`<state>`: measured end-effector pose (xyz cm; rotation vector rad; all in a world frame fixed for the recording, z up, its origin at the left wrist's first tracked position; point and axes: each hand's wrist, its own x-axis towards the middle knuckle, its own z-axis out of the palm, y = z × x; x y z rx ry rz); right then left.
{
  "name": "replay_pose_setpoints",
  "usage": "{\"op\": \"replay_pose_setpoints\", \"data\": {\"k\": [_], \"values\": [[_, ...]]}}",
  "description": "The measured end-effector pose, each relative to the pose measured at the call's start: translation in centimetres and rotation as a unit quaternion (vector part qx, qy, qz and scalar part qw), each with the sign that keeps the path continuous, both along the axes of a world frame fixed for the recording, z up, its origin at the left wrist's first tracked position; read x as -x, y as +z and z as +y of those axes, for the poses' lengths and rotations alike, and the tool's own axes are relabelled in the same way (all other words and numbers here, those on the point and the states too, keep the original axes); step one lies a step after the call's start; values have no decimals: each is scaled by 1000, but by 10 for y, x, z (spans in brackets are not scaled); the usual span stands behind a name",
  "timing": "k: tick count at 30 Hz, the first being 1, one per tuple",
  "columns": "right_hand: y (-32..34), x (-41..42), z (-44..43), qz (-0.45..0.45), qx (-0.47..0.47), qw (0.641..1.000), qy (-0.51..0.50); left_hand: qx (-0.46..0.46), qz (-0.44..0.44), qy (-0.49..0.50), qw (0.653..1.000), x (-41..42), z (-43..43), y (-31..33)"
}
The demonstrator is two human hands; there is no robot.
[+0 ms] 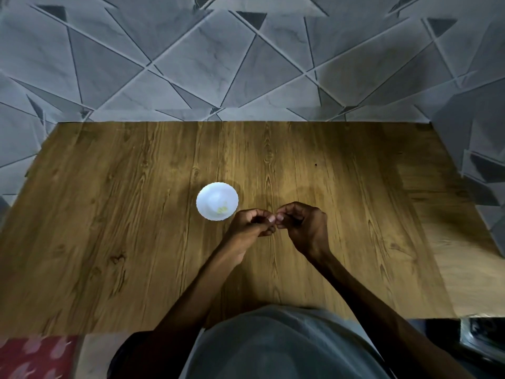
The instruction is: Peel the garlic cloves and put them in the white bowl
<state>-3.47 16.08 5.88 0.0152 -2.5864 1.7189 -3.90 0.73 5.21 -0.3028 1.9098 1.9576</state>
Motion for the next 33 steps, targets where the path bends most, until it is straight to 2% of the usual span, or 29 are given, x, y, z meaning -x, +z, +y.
{"op": "replay_pose_setpoints", "data": {"k": [11, 16, 21, 27, 33], "values": [[2, -2, -1, 24, -13, 1000, -11, 38, 60, -3, 997, -1, 5, 4], [5, -3, -5, 21, 7, 999, -29, 90, 117, 39, 988, -1, 11, 1], [7, -5, -10, 24, 11, 999, -24, 149, 154, 14, 977, 1, 11, -1], [8, -8, -13, 0, 21, 998, -52, 214, 160, 0, 964, 5, 14, -4], [12, -6, -10, -53, 39, 997, -40, 230, 195, -18, 953, 5, 11, -6]]}}
